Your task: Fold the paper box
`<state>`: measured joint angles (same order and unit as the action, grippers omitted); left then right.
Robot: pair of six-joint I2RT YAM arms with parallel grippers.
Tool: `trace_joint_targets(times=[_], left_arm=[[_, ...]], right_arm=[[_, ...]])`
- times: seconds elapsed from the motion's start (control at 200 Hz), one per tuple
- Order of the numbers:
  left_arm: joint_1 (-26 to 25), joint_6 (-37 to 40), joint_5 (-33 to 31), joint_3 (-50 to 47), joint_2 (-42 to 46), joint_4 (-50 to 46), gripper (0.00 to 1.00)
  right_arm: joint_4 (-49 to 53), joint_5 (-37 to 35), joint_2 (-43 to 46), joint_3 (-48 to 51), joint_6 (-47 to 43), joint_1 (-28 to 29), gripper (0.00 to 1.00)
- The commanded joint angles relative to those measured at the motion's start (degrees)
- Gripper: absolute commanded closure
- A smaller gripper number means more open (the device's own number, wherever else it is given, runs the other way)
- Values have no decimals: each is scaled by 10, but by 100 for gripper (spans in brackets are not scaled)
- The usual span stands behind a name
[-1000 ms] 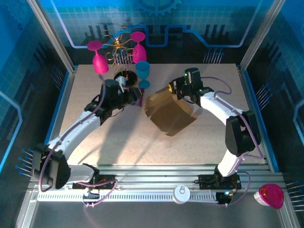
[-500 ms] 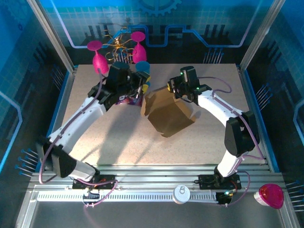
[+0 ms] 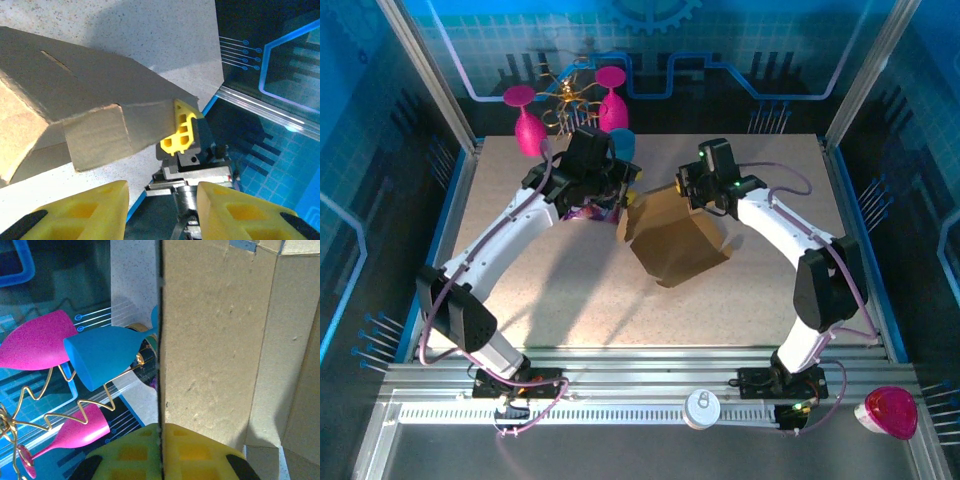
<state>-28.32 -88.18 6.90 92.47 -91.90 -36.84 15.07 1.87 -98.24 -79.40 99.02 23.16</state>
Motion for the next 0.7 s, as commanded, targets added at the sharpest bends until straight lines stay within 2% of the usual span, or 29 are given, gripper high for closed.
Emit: trace_joint_targets(times=[0.0, 0.245, 0.54, 0.695], left_arm=[[-4, 6, 4, 18, -19, -30, 59], [-7, -1, 15, 6, -42, 25, 58], [-19, -4, 17, 8, -56, 35, 58], [-18, -6, 14, 4, -59, 48, 63]], right_arm=[[18, -15, 19, -24, 11, 5, 100], [27, -14, 25, -32, 13, 7, 100], [29, -19, 41, -26, 14, 7, 100], [28, -13, 43, -26, 15, 9, 100]])
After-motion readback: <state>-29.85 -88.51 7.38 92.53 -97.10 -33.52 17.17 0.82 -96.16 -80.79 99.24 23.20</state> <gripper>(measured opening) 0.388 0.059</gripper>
